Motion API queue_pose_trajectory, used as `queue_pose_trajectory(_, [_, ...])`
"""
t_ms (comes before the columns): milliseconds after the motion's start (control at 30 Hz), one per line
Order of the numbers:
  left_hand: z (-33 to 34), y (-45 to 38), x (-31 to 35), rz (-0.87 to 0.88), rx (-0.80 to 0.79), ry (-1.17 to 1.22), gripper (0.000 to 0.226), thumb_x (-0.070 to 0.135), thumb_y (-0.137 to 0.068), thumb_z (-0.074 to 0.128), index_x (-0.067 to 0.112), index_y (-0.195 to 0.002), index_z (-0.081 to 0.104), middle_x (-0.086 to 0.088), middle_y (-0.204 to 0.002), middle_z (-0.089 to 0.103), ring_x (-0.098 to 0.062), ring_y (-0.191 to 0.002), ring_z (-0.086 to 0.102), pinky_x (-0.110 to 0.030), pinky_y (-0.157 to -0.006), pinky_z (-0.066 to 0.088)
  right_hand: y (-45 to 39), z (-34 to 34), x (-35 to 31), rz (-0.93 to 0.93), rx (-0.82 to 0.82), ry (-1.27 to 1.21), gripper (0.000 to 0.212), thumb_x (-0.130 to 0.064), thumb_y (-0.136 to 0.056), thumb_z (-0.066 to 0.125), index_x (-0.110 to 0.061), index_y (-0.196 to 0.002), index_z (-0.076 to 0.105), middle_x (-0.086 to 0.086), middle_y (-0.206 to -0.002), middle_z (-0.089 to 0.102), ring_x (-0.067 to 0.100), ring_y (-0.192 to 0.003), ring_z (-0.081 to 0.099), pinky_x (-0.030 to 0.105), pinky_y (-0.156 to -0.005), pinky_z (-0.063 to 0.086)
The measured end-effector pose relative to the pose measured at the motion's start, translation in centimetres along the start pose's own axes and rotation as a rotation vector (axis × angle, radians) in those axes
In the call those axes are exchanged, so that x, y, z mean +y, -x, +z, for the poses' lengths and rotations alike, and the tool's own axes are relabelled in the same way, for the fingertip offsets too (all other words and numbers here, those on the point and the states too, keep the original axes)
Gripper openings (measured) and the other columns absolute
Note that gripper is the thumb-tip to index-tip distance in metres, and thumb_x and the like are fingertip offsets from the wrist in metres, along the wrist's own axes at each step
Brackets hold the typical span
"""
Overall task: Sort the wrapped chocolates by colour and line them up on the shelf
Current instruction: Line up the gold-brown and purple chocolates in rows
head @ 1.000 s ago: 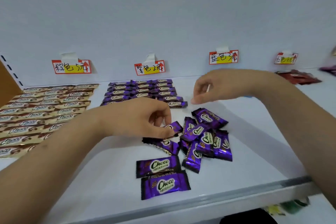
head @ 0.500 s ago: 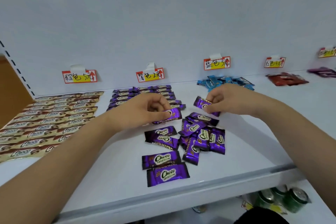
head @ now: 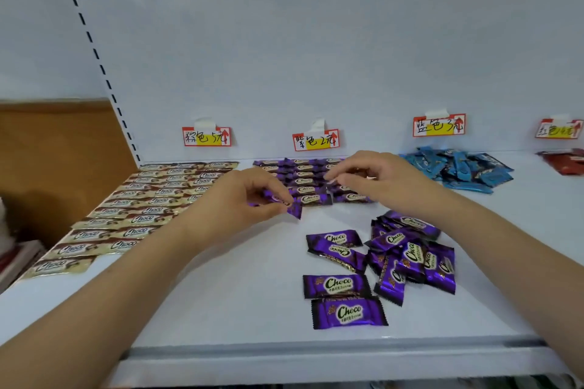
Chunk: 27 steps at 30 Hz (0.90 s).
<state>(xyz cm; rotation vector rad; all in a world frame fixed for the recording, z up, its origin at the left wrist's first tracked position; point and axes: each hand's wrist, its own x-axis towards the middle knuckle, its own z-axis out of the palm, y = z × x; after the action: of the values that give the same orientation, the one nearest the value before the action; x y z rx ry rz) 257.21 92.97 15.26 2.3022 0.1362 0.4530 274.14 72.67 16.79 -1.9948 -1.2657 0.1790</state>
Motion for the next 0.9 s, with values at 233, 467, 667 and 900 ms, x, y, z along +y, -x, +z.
queue_pose_trajectory(233, [0.1, 0.9, -0.3, -0.084, 0.043, -0.067, 0.024, 0.022, -0.084, 0.074, 0.041, -0.098, 0.069, -0.006, -0.091, 0.069, -0.03, -0.084, 0.063, -0.037, -0.075, 0.052, 0.6, 1.0, 0.4, -0.092, -0.027, 0.059, 0.024, -0.023, -0.087, 0.07, -0.044, -0.099, 0.071, -0.021, -0.1, 0.07, 0.001, -0.085, 0.064, 0.021, -0.076, 0.05])
queue_pose_trajectory(467, [-0.1, 1.1, -0.1, -0.073, 0.02, 0.031, 0.021, 0.013, -0.088, 0.071, 0.031, -0.098, 0.072, 0.005, -0.08, 0.068, -0.015, -0.072, 0.061, -0.028, -0.071, 0.051, 0.7, 1.3, 0.7, -0.093, -0.075, 0.086, 0.025, -0.021, -0.086, 0.068, -0.042, -0.1, 0.066, -0.014, -0.092, 0.068, 0.011, -0.063, 0.057, 0.028, -0.063, 0.05])
queue_pose_trajectory(667, [0.1, 0.7, -0.1, -0.127, 0.101, 0.292, 0.023, 0.004, -0.082, 0.074, 0.013, -0.1, 0.064, -0.004, -0.086, 0.068, -0.011, -0.074, 0.062, -0.019, -0.07, 0.052, 0.7, 1.4, 1.0, -0.092, -0.088, 0.087, 0.02, -0.018, -0.084, 0.071, -0.033, -0.095, 0.063, -0.013, -0.097, 0.065, -0.002, -0.084, 0.059, 0.011, -0.071, 0.043])
queue_pose_trajectory(900, [-0.1, 0.9, 0.3, -0.09, 0.048, 0.145, 0.014, 0.02, -0.094, 0.063, 0.026, -0.089, 0.075, 0.013, -0.088, 0.068, 0.0, -0.079, 0.059, -0.012, -0.072, 0.04, 0.4, 2.0, 0.9, -0.142, -0.134, 0.144, 0.012, -0.029, -0.085, 0.073, -0.037, -0.09, 0.066, -0.019, -0.091, 0.065, -0.004, -0.087, 0.059, 0.008, -0.072, 0.041])
